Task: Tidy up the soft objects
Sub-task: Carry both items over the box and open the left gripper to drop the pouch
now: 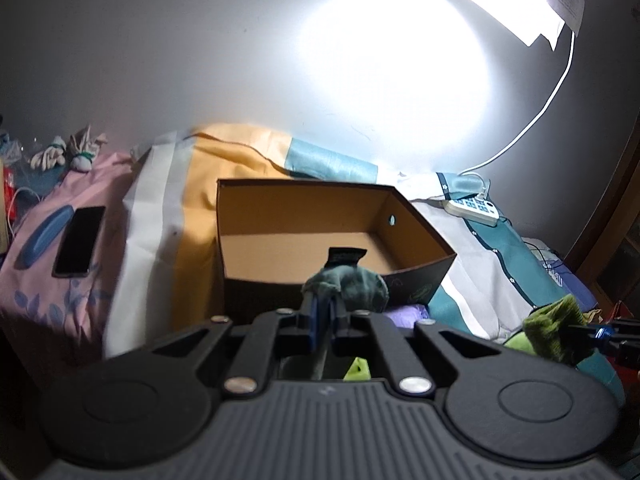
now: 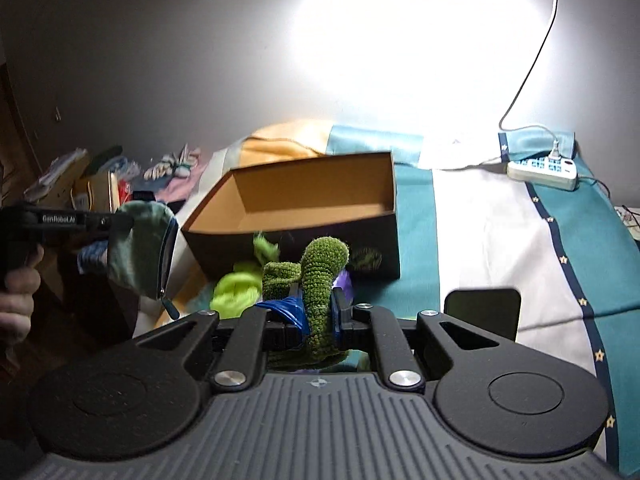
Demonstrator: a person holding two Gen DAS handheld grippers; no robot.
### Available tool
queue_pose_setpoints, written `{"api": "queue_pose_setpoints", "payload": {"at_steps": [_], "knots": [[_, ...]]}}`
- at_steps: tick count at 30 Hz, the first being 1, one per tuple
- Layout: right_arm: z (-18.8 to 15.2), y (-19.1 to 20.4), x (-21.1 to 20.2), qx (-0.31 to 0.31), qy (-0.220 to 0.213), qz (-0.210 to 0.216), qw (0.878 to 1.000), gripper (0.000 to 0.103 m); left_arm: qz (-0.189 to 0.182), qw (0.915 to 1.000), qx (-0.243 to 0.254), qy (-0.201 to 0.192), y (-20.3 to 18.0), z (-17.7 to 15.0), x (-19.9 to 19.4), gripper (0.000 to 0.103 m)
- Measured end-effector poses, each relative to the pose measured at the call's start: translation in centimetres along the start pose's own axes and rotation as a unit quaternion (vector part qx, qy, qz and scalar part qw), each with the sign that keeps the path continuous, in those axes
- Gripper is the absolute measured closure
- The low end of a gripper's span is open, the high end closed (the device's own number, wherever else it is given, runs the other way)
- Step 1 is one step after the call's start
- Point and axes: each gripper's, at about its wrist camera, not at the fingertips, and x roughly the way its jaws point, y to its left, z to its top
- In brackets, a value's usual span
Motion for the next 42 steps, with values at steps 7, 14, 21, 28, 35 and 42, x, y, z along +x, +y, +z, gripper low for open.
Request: {"api": "queue_pose_setpoints", "payload": {"at_steps": [7, 14, 21, 28, 35, 42], "knots": [[5.0, -0.1, 1.3, -0.007, -0.062, -0.022, 0.998, 0.103, 0.027, 0.9986, 0.015, -0.042, 0.9, 5.5, 1.6, 0.101], [7.3, -0.6, 3.1, 0.023, -0.082, -0.011, 0.996, 0.103, 0.068, 0.9960, 0.029, -0.050, 1.4, 10.3, 5.8, 0.101], [10.9, -1.2, 4.7, 0.048, -0.100, 0.004, 0.994, 0.103, 0.107, 0.9924, 0.028, -0.053, 1.7, 13.8, 10.1, 0.101], [13.4, -1.5, 6.0, 0.048, -0.114, 0.009, 0.992, 0.103, 0.119, 0.9926, 0.017, -0.022, 1.9, 13.5, 14.8, 0.101], [13.1, -2.4, 9.3, 0.057, -0.099, 0.027, 0.993, 0.103, 0.129, 0.9912, 0.000, 0.029, 2.9, 11.6, 20.1, 0.101], [12.0, -4.1, 13.6, 0.082, -0.062, 0.036, 0.994, 0.103, 0.135, 0.9879, -0.013, 0.075, 4.2, 10.2, 24.5, 0.100]]}}
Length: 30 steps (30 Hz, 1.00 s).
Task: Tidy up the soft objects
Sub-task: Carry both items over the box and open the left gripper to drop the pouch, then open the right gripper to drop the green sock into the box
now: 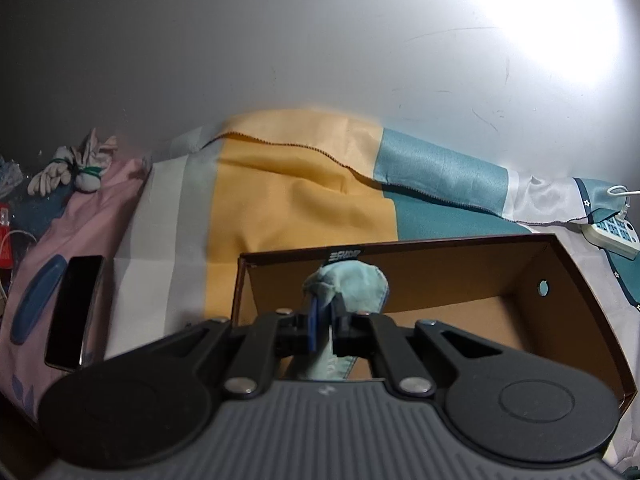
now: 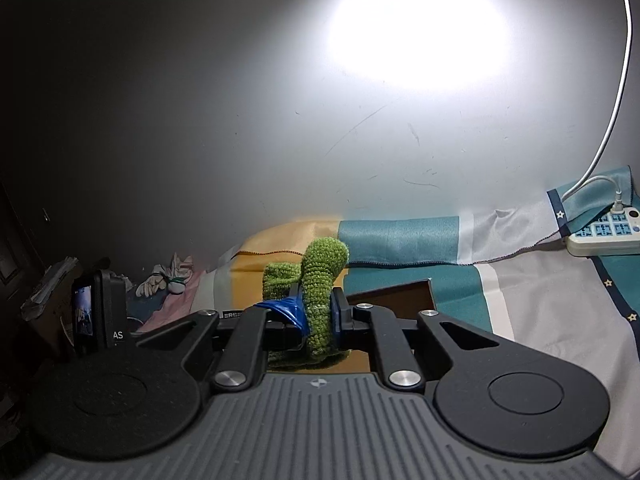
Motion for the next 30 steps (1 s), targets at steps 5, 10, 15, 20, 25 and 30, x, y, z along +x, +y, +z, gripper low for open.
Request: {"api": "queue_pose_setpoints", "payload": {"at_steps": [5, 10, 15, 20, 25, 30], "knots": [[-0.7, -1.0, 2.1, 0.013, 0.023, -0.002, 1.000, 0.103, 0.014, 0.9998, 0.004, 0.014, -0.1, -0.2, 1.7, 0.078], [-1.3, -1.8, 3.5, 0.020, 0.040, -0.007, 0.999, 0.103, 0.034, 0.9994, 0.003, 0.000, 0.1, -0.4, 1.4, 0.049], [-1.5, -2.1, 4.8, 0.017, 0.048, -0.013, 0.999, 0.103, 0.041, 0.9991, 0.005, -0.009, 0.2, -0.2, -0.2, 0.044], [-2.0, -2.5, 6.7, 0.024, 0.061, -0.022, 0.998, 0.103, 0.063, 0.9980, 0.004, -0.004, 0.3, -0.4, -1.8, 0.044], [-2.7, -2.7, 9.8, 0.042, 0.085, -0.037, 0.995, 0.103, 0.084, 0.9965, -0.001, 0.002, 0.4, -1.0, -3.6, 0.043], [-3.1, -2.4, 12.8, 0.058, 0.104, -0.051, 0.992, 0.103, 0.113, 0.9935, 0.011, 0.002, 0.3, -1.7, -4.7, 0.042]]}}
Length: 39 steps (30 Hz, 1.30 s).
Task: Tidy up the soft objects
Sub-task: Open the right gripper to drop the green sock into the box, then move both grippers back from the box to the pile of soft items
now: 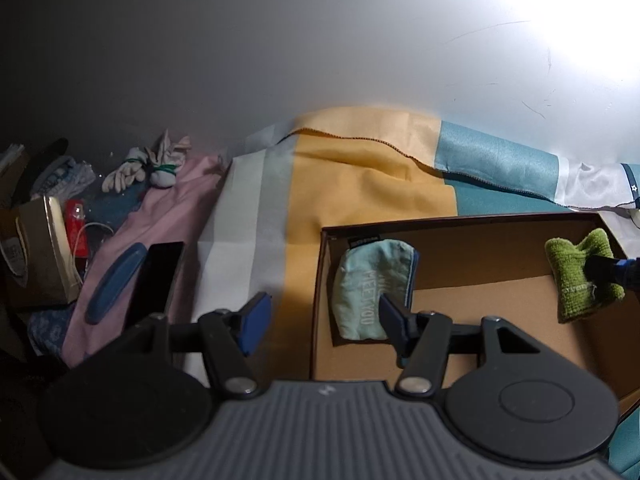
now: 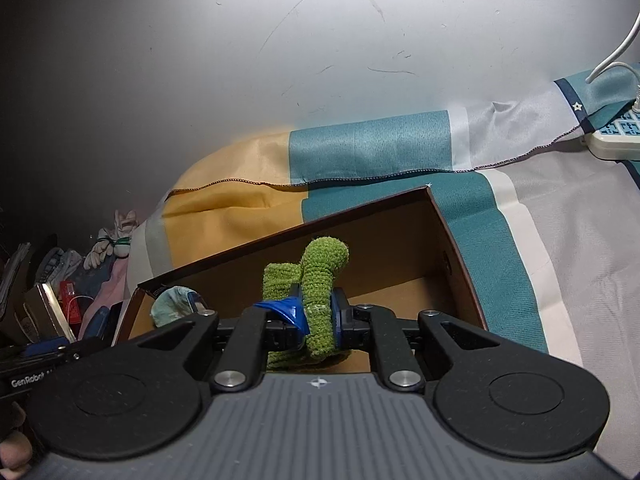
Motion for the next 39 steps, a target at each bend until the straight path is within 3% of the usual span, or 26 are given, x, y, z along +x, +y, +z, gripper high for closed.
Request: {"api": "queue_pose_setpoints", "payload": {"at_steps": [10, 17, 25, 39], "knots": [[-0.3, 1.6, 3.6, -0.032, 0.005, -0.040, 0.999, 0.099, 0.016, 0.9998, 0.002, 0.010, 0.2, -0.9, -0.4, 0.042], [0.1, 1.2, 2.2, -0.010, -0.016, -0.014, 1.000, 0.099, 0.019, 0.9998, -0.002, 0.010, 0.2, -1.1, -0.9, 0.041], [0.0, 2.6, -3.0, -0.013, -0.057, 0.016, 0.998, 0.097, 0.022, 0.9997, -0.008, -0.002, 0.8, -1.4, -3.2, 0.041], [-2.9, 5.9, -12.9, -0.087, -0.145, 0.051, 0.984, 0.094, 0.031, 0.9984, -0.021, -0.043, 2.5, -3.1, -10.4, 0.039]]}}
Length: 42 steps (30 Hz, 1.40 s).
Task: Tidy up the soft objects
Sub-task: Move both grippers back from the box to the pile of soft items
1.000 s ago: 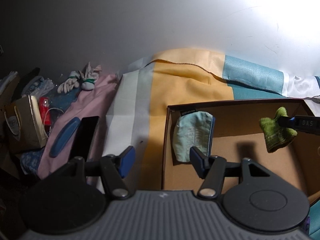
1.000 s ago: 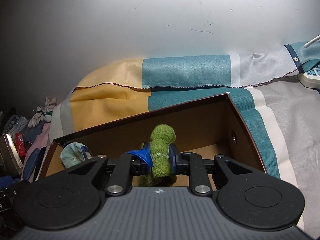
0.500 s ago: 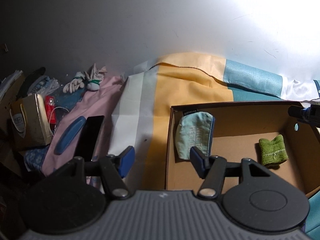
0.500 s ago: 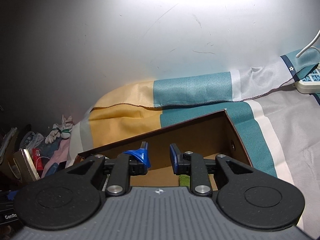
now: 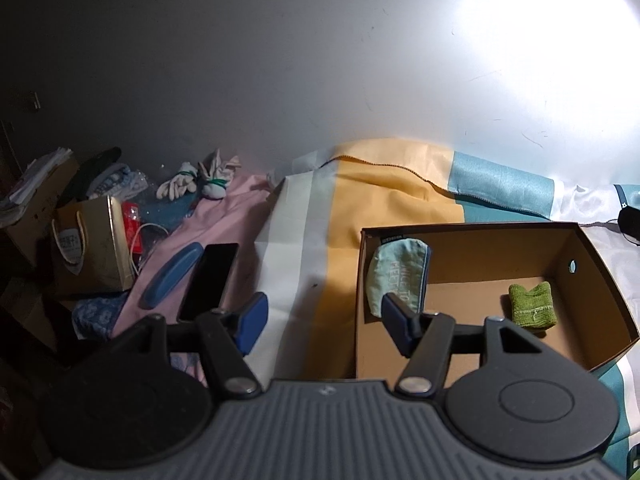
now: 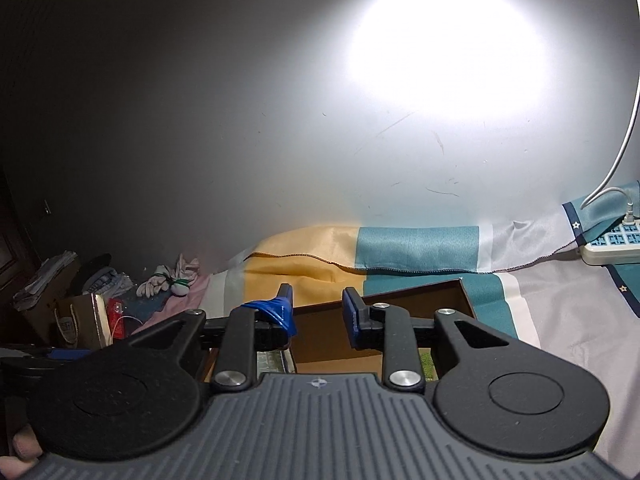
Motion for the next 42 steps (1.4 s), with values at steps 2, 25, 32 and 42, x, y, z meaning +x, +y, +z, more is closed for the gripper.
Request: {"api": "queue_pose_setpoints", "payload": {"at_steps": [2, 25, 32, 42], "knots": [[-0.1, 0.4, -1.0, 0.001, -0.002, 0.010, 1.000, 0.093, 0.002, 1.0000, 0.000, -0.002, 0.3, -0.4, -0.9, 0.039], [-6.7, 3.4, -8.5, -0.026, 0.063, 0.051, 0.996, 0.092, -0.021, 0.9975, -0.004, 0.067, 2.4, -9.0, -3.8, 0.037], [-9.8, 2.9, -9.6, -0.016, 0.110, 0.055, 0.992, 0.091, -0.057, 0.9940, 0.006, 0.093, 2.4, -12.5, -3.8, 0.037], [-14.3, 3.3, -10.2, -0.019, 0.186, 0.064, 0.980, 0.091, -0.070, 0.9886, 0.027, 0.130, 1.7, -15.3, -3.3, 0.036]]}}
